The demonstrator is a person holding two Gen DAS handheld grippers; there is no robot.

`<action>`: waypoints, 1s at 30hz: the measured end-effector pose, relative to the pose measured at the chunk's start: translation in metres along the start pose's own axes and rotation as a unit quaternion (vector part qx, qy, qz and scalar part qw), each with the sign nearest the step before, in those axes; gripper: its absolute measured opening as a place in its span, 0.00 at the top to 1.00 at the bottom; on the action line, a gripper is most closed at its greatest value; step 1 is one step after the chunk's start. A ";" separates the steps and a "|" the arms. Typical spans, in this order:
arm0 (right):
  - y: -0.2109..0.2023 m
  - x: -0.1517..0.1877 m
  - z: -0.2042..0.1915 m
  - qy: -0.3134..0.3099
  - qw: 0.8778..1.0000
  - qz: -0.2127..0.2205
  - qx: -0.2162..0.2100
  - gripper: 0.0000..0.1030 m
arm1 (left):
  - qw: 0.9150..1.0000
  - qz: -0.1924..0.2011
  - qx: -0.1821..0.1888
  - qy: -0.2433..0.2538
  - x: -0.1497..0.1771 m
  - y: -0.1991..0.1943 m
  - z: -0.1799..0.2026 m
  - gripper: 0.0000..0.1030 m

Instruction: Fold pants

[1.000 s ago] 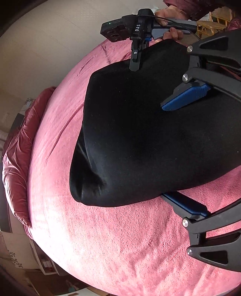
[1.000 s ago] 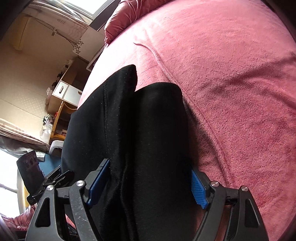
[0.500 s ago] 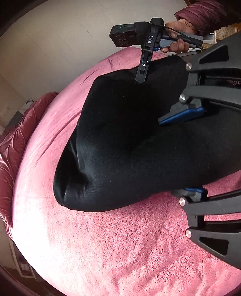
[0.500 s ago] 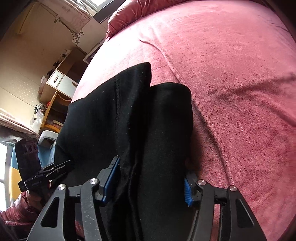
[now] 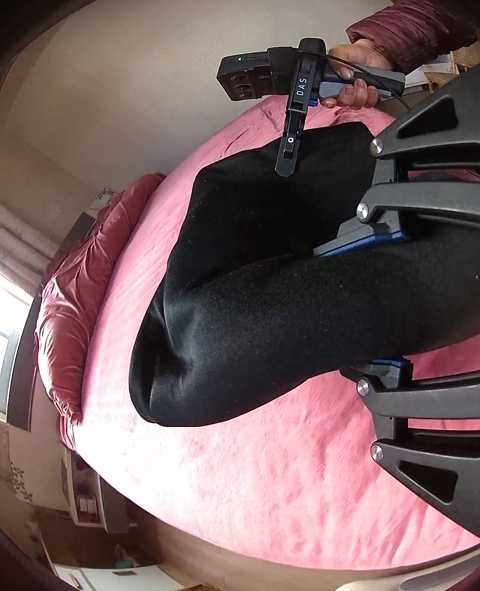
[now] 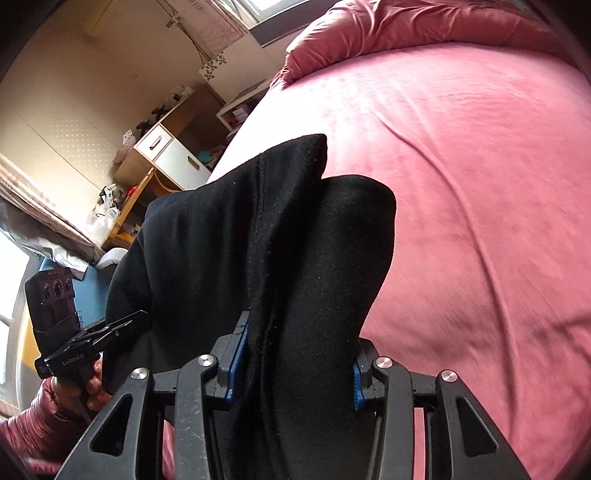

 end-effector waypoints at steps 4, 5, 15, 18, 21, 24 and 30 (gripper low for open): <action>0.038 -0.039 -0.009 -0.003 1.000 -0.016 0.004 0.58 | 0.999 -0.016 -0.031 -0.033 -0.020 0.016 -0.045 0.55; 0.047 -0.048 -0.009 0.001 1.000 -0.020 0.005 0.58 | 0.998 -0.022 -0.038 -0.041 -0.018 0.023 -0.050 0.53; 0.088 -0.047 0.019 0.034 0.998 -0.029 0.052 0.29 | 0.991 -0.041 -0.058 -0.110 0.009 0.051 -0.074 0.25; 0.074 -0.047 0.011 0.005 0.995 -0.014 0.097 0.27 | 0.989 -0.021 -0.108 -0.101 0.015 0.031 -0.073 0.25; 0.053 -0.047 -0.001 -0.034 0.986 0.012 0.160 0.27 | 0.983 0.008 -0.164 -0.082 0.018 0.009 -0.062 0.27; 0.028 -0.047 -0.014 -0.054 0.978 0.045 0.194 0.25 | 0.977 0.034 -0.197 -0.074 0.027 -0.016 -0.050 0.27; -0.001 -0.028 -0.045 -0.053 0.974 0.085 0.202 0.23 | 0.970 0.078 -0.221 -0.066 0.047 -0.054 -0.023 0.27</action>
Point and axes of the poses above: each gripper's, at about its wrist camera, not at the fingertips, and y roughly the way its jaws point, z to its right, x to its underside, the point moved 10 cm from there along y, roughly the way its jaws point, and after that the axes turned 7 degrees about -z, right-handed, at the moved point
